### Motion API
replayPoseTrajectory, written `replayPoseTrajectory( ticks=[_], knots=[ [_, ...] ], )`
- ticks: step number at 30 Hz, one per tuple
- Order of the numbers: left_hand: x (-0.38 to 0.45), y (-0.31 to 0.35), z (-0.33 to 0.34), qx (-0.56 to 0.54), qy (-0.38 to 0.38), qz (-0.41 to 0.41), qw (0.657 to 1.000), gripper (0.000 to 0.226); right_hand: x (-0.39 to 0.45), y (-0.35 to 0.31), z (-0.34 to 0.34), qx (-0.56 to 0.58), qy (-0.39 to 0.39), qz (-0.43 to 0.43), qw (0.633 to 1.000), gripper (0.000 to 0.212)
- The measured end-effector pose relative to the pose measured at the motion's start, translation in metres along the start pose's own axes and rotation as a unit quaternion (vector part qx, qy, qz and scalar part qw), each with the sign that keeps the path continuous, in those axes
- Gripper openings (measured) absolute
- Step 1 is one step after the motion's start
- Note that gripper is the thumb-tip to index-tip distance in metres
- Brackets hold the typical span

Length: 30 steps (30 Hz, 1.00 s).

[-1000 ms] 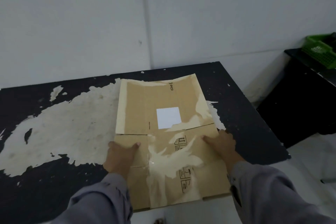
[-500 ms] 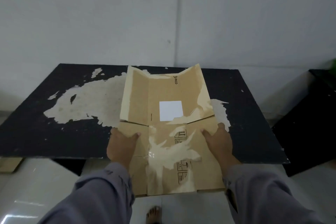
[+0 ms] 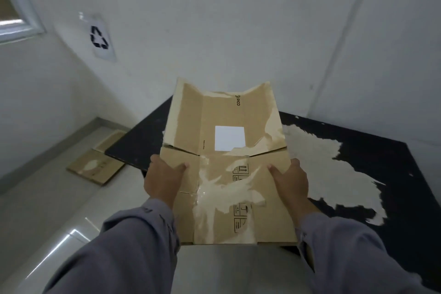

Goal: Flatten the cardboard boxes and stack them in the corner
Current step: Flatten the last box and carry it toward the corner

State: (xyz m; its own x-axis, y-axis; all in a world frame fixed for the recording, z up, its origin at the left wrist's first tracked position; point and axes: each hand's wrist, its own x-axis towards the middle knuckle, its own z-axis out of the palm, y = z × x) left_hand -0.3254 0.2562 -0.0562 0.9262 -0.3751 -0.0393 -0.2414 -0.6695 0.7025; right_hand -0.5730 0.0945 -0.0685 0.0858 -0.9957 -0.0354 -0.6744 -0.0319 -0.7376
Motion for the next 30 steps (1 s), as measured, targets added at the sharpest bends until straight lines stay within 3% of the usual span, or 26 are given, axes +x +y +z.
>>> replayPoseTrajectory(
  ticks=[17, 30],
  knots=[
    [0.231, -0.146, -0.204, 0.008, 0.099, -0.073, 0.992, 0.069, -0.06, -0.241, 0.271, 0.068, -0.09, -0.069, 0.991, 0.048],
    [0.399, -0.198, -0.232, 0.007, 0.131, -0.159, 0.979, 0.071, 0.001, -0.38, 0.433, 0.027, -0.157, -0.122, 0.98, 0.05]
  ],
)
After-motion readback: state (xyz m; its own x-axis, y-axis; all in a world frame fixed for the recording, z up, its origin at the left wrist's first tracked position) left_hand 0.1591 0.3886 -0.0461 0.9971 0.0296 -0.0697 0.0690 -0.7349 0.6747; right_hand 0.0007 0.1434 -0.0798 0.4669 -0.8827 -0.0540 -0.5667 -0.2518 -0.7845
